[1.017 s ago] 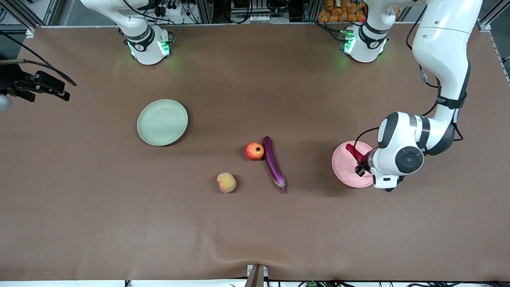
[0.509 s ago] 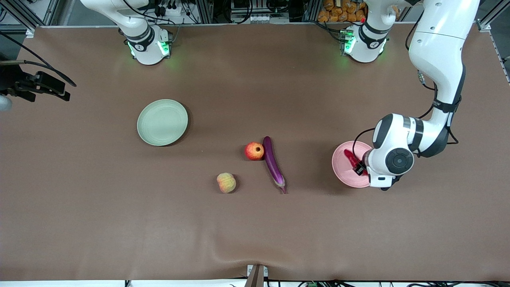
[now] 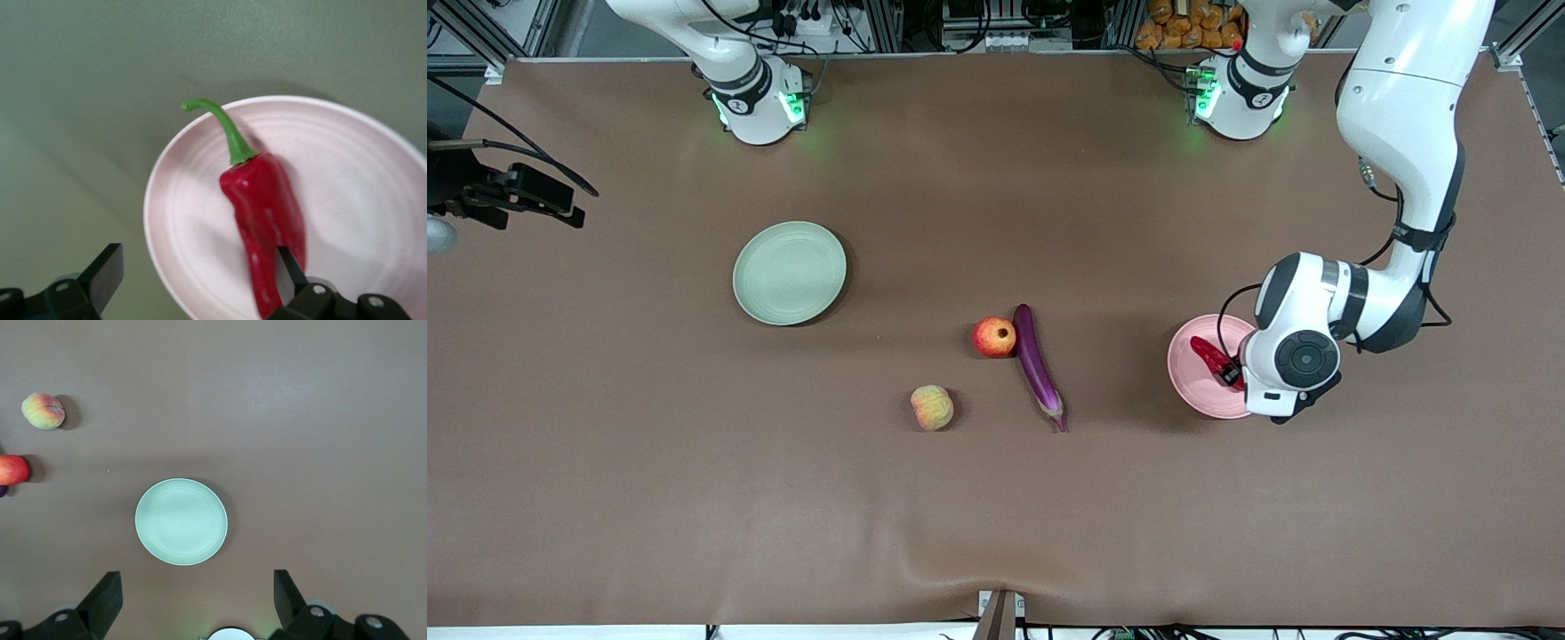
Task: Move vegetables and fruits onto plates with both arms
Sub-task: 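Lower the chili onto the pink plate and open the left gripper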
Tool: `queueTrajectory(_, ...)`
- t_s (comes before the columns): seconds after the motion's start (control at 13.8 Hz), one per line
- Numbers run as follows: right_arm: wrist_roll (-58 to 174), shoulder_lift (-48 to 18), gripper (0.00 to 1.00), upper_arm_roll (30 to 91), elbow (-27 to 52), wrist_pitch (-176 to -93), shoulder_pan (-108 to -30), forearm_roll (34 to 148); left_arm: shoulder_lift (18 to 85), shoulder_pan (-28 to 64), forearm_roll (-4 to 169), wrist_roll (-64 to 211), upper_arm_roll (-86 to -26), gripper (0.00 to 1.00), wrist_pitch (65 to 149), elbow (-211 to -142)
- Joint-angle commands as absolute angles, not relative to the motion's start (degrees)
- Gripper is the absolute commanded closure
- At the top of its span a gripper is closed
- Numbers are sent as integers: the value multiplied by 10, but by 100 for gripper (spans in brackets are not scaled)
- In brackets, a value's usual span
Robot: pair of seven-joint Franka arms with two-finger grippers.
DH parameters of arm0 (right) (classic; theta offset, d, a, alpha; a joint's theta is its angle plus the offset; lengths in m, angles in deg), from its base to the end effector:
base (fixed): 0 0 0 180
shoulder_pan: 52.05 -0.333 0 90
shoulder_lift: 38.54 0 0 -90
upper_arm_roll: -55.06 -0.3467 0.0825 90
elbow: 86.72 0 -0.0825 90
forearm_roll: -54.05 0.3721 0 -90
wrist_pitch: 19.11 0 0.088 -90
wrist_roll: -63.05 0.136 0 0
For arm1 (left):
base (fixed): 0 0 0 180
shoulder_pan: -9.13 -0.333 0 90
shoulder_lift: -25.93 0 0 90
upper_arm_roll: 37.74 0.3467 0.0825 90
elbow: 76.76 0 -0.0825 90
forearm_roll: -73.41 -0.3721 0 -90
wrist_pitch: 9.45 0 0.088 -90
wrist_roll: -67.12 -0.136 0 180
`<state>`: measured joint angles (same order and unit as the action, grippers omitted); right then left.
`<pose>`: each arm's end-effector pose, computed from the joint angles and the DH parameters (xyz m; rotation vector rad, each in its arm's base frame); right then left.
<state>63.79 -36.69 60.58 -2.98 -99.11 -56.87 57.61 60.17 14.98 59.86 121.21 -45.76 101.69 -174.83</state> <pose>0.5327 0.0038 0.6441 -3.0793 0.0268 0.1502 0.6173 -0.1223 0.2285 -2.7025 -0.8149 0.3288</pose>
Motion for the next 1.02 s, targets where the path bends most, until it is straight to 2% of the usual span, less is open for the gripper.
queueTrajectory(0.0, 641, -369, 0, 606, -30, -989, -565, 584, 576, 143, 585, 1129, -458, 0, 982, -1750)
queueTrajectory(0.51, 641, -369, 0, 606, -30, -989, -565, 584, 549, 112, 584, 930, -457, 0, 949, -1749)
queueTrajectory(0.8, 642, -369, 0, 606, -30, -990, -566, 584, 579, 123, 608, 976, -464, 0, 950, -1666)
queueTrajectory(0.94, 641, -369, 0, 606, -30, -989, -565, 584, 589, 143, 640, 1039, -465, 0, 954, -1654)
